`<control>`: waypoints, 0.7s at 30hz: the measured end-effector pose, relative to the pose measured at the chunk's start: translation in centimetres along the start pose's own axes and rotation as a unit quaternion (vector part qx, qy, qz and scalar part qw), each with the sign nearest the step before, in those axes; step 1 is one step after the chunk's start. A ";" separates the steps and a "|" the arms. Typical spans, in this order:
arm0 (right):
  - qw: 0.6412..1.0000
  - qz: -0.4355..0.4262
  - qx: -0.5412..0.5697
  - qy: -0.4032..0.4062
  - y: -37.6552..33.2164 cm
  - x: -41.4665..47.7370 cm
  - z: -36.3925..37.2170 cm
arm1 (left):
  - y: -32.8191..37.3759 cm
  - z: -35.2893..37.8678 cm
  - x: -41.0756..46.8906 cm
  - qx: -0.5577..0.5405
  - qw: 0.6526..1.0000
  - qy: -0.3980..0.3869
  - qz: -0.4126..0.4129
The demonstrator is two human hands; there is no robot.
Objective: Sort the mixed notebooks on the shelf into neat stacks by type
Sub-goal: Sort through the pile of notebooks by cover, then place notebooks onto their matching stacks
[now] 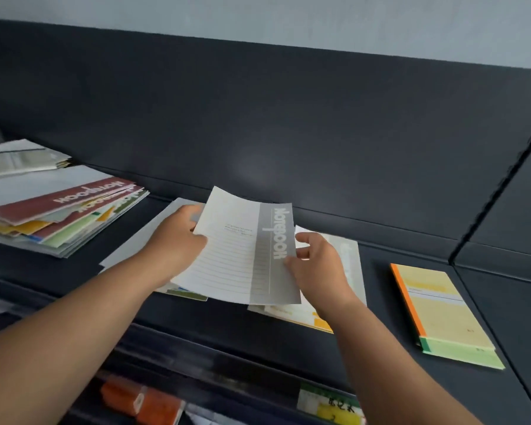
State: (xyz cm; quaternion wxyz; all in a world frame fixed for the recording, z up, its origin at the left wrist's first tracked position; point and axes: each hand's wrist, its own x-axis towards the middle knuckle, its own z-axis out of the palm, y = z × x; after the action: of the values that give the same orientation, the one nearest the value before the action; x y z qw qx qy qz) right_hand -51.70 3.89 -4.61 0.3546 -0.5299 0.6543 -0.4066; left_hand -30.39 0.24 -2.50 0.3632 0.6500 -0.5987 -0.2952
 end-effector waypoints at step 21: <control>0.911 -0.002 -0.412 0.037 -6.8 0.5 16.5 | -11.1 -10.3 6.1 0.206 0.970 -0.081 0.102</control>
State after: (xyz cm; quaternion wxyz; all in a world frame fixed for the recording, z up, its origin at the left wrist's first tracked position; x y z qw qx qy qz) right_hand -34.24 0.07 -5.32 0.0798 -0.6146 0.7754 -0.1210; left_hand -15.05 -4.40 -5.59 0.2001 0.6201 -0.7373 -0.1784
